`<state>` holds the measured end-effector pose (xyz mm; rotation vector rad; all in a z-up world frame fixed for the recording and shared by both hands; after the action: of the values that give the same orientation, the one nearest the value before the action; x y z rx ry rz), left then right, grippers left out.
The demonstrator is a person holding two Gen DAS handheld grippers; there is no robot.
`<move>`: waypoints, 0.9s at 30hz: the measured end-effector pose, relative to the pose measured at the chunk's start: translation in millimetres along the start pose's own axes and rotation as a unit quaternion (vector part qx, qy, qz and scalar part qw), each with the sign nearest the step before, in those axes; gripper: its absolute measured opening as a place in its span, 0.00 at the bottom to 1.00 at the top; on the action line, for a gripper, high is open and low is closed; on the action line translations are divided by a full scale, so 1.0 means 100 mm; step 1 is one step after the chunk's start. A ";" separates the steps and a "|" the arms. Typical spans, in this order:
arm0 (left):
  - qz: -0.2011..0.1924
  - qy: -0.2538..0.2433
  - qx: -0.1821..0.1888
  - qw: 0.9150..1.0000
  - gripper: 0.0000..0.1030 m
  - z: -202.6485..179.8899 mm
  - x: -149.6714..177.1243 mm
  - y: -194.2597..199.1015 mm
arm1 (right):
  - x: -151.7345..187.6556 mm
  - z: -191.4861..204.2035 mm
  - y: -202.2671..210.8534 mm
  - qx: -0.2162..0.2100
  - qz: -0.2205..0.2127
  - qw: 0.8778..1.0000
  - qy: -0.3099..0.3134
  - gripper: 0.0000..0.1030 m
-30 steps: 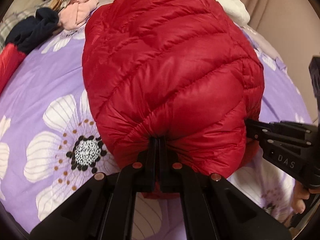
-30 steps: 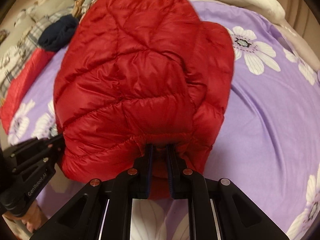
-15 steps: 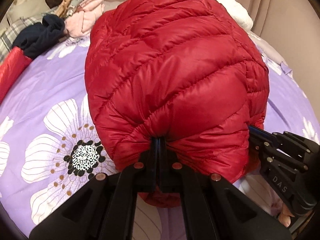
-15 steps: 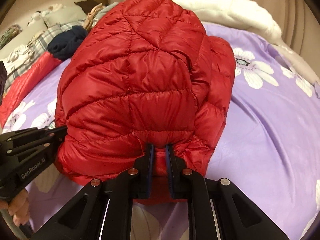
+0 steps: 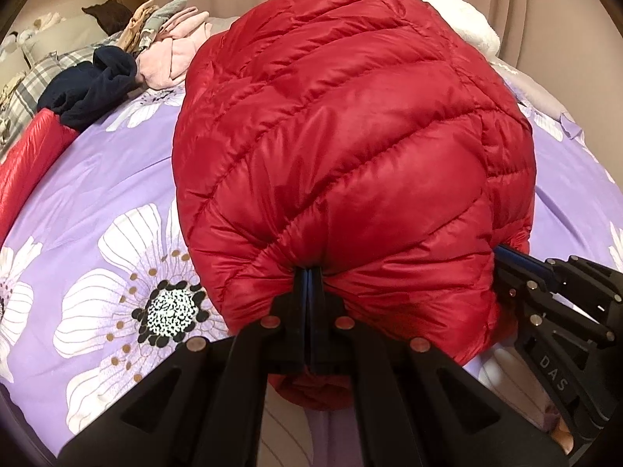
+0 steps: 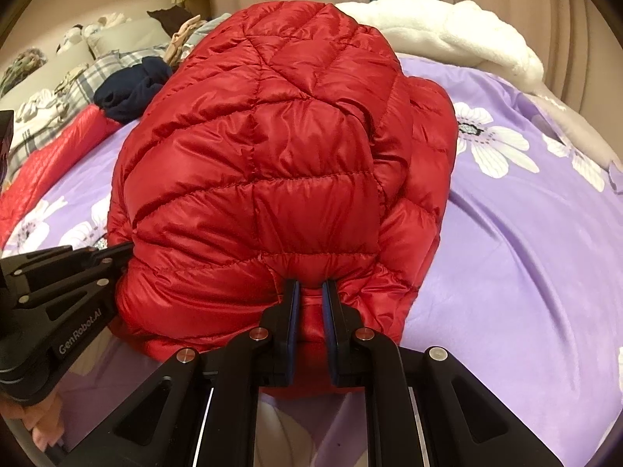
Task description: Fold large clothes
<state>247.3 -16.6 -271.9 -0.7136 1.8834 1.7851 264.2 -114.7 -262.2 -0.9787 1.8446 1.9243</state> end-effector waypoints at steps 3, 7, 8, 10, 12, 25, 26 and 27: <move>-0.004 -0.004 -0.005 1.000 0.00 0.01 -0.01 -0.01 | -0.01 0.05 0.01 0.010 -0.002 1.000 0.005 0.13; -0.016 -0.018 -0.025 0.999 0.00 0.00 -0.01 0.08 | -0.04 0.07 0.11 0.024 -0.011 1.000 0.003 0.13; -0.018 -0.030 -0.037 0.999 0.00 -0.02 -0.02 0.15 | -0.06 0.07 0.15 0.023 -0.011 1.000 -0.002 0.13; -0.017 -0.036 -0.045 0.998 0.00 -0.02 -0.03 0.26 | -0.11 0.05 0.27 0.011 -0.009 1.000 -0.020 0.13; -0.015 -0.028 -0.049 0.998 0.02 0.01 -0.06 0.43 | -0.17 0.02 0.40 -0.004 -0.003 0.999 -0.035 0.13; -0.161 -0.044 -0.017 0.986 0.69 -0.14 -0.51 2.28 | -0.51 -0.23 2.06 0.004 -0.113 0.993 -0.018 0.56; -0.179 -0.041 -0.016 0.983 0.70 -0.14 -0.52 2.43 | -0.51 -0.27 2.16 0.008 -0.123 0.992 -0.018 0.67; -0.188 -0.039 -0.014 0.981 0.76 -0.13 -0.52 2.50 | -0.51 -0.30 2.24 0.014 -0.131 0.991 -0.017 0.76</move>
<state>127.1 -19.0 -46.0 -0.9266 1.5523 1.5742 165.4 -161.3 -57.5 -1.1106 1.6273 1.7432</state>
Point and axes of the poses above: each gripper's, at about its wrist camera, not at the fingertips, and y roughly against the way its jaws point, z to its left, x to its underside, the point moved 7 cm from there along -y, roughly the way its jaws point, and after that the axes turned 5 degrees about x, right-handed, at the moved point
